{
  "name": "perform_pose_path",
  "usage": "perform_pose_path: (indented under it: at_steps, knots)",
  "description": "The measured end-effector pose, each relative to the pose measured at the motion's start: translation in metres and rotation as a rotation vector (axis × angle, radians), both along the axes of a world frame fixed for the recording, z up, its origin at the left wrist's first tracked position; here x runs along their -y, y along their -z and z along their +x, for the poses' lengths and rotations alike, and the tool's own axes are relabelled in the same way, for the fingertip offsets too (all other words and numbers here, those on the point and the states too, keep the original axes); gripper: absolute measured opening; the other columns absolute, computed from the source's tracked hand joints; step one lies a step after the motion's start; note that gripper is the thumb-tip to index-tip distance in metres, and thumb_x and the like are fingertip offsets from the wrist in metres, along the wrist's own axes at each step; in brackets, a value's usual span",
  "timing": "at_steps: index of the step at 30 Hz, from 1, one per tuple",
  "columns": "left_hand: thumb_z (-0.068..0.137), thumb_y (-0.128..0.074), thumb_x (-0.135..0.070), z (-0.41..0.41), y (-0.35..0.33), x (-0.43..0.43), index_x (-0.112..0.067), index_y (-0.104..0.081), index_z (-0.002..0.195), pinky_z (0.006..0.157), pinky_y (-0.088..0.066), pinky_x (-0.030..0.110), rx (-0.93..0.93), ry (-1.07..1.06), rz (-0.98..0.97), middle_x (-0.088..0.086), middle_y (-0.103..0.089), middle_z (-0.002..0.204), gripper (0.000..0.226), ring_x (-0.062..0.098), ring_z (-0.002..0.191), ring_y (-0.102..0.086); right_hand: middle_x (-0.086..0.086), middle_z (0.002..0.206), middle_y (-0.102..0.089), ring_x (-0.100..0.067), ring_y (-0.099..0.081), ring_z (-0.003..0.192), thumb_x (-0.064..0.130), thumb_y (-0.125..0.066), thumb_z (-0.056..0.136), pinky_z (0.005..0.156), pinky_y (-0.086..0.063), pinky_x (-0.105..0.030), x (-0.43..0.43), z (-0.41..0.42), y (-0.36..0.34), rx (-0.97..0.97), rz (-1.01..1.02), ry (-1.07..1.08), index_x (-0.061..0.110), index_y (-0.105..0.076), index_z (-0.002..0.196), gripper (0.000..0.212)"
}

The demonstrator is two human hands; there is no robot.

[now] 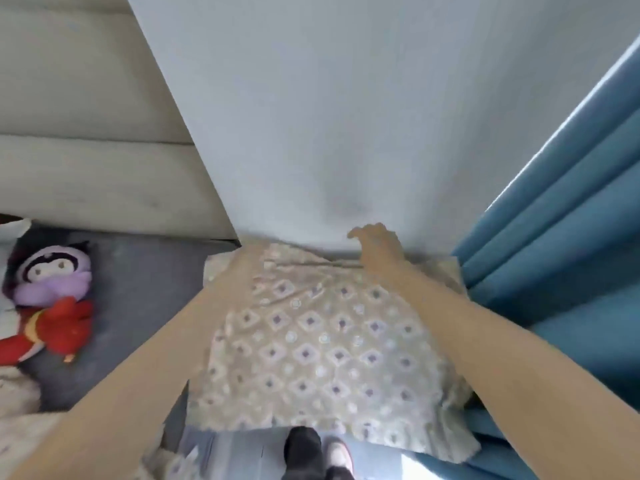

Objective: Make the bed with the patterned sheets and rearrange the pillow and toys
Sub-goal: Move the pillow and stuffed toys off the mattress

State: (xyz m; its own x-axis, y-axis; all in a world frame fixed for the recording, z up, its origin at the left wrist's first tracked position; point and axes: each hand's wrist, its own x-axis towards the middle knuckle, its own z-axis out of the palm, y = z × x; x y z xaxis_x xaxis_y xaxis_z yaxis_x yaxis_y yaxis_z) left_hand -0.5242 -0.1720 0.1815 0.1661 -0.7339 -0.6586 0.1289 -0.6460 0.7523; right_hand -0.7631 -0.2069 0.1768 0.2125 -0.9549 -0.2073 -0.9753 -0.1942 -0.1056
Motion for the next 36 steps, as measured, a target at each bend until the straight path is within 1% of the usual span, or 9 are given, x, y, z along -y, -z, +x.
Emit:
perform_pose_path:
  at_steps: [5,7,10,12,16,20,25,33,36]
  knots:
    - [0.091,-0.06,-0.016,-0.011,0.08,-0.002,-0.011,-0.048,0.136,0.072,-0.044,0.013,0.46,0.528,-0.033,0.005,-0.056,0.127,0.047,0.001,0.074,-0.048,-0.009,0.112,-0.052,-0.026,-0.044,0.117,0.016,-0.053,0.093,0.087,-0.044,-0.029,-0.028,-0.02,0.07,0.028,0.311,0.138,0.02,-0.046,0.125,0.033]
    - [0.089,-0.062,-0.017,-0.014,0.104,-0.009,-0.015,-0.041,0.141,0.066,-0.042,0.01,0.49,0.676,-0.064,0.002,-0.052,0.13,0.056,0.005,0.087,-0.053,-0.014,0.134,-0.041,-0.029,-0.033,0.132,0.027,-0.063,0.09,0.099,-0.042,-0.037,-0.043,-0.023,0.094,0.074,0.485,0.184,0.017,-0.035,0.138,0.056]
    - [0.089,-0.06,-0.02,-0.021,0.139,-0.013,-0.025,-0.024,0.15,0.107,-0.035,0.037,0.584,0.902,-0.043,0.007,-0.011,0.158,0.071,0.029,0.142,-0.023,-0.004,0.159,0.0,-0.037,-0.012,0.144,0.033,-0.073,0.082,0.11,-0.03,-0.055,-0.061,-0.021,0.116,0.105,0.612,0.236,0.036,-0.01,0.151,0.094]
    - [0.091,-0.06,-0.024,-0.023,0.157,-0.016,-0.032,-0.011,0.151,0.116,-0.013,0.052,0.644,1.005,0.03,0.002,0.014,0.159,0.078,0.039,0.144,0.01,-0.001,0.159,0.015,-0.04,-0.003,0.145,0.033,-0.076,0.078,0.108,-0.027,-0.063,-0.066,-0.014,0.129,0.075,0.637,0.254,0.042,-0.005,0.15,0.102]
    - [0.084,-0.069,-0.026,-0.029,0.193,-0.02,-0.04,0.001,0.15,0.111,-0.015,0.064,0.701,1.076,0.073,-0.002,0.029,0.155,0.097,0.045,0.135,0.031,-0.001,0.153,0.034,-0.049,0.02,0.139,0.028,-0.08,0.075,0.102,-0.021,-0.074,-0.065,0.0,0.168,-0.011,0.683,0.195,0.047,0.008,0.148,0.116]
    - [0.078,-0.076,-0.018,-0.034,0.226,-0.015,-0.044,-0.008,0.148,0.104,-0.013,0.074,0.764,1.126,0.117,-0.008,0.025,0.156,0.101,0.046,0.135,0.031,0.0,0.15,0.039,-0.054,0.021,0.136,0.024,-0.081,0.075,0.099,-0.024,-0.075,-0.056,0.002,0.212,-0.043,0.673,0.165,0.049,0.013,0.146,0.12]
    - [0.074,-0.08,-0.024,-0.036,0.268,-0.005,-0.048,-0.008,0.147,0.101,-0.012,0.076,0.807,1.173,0.135,-0.011,0.021,0.157,0.105,0.047,0.135,0.029,-0.01,0.148,0.041,-0.035,-0.025,0.142,0.027,-0.085,0.069,0.1,-0.042,-0.057,-0.043,-0.006,0.255,-0.019,0.682,0.1,0.044,0.016,0.146,0.128]
    - [0.077,-0.076,-0.017,-0.032,0.263,-0.002,-0.049,-0.006,0.147,0.106,-0.022,0.068,0.776,1.179,0.152,-0.016,0.022,0.154,0.104,0.045,0.136,0.029,-0.012,0.151,0.036,-0.035,-0.031,0.139,0.013,-0.081,0.074,0.099,-0.046,-0.044,-0.033,-0.008,0.244,-0.015,0.753,0.063,0.042,0.012,0.148,0.122]
    - [0.088,-0.057,-0.005,-0.027,0.244,-0.01,-0.041,-0.014,0.149,0.107,-0.035,0.053,0.833,1.09,0.074,-0.009,0.006,0.16,0.083,0.037,0.145,0.005,-0.007,0.157,0.022,-0.033,-0.025,0.141,-0.007,-0.06,0.084,0.092,-0.051,-0.039,-0.026,-0.003,0.223,-0.092,0.657,0.003,0.043,0.003,0.15,0.104]
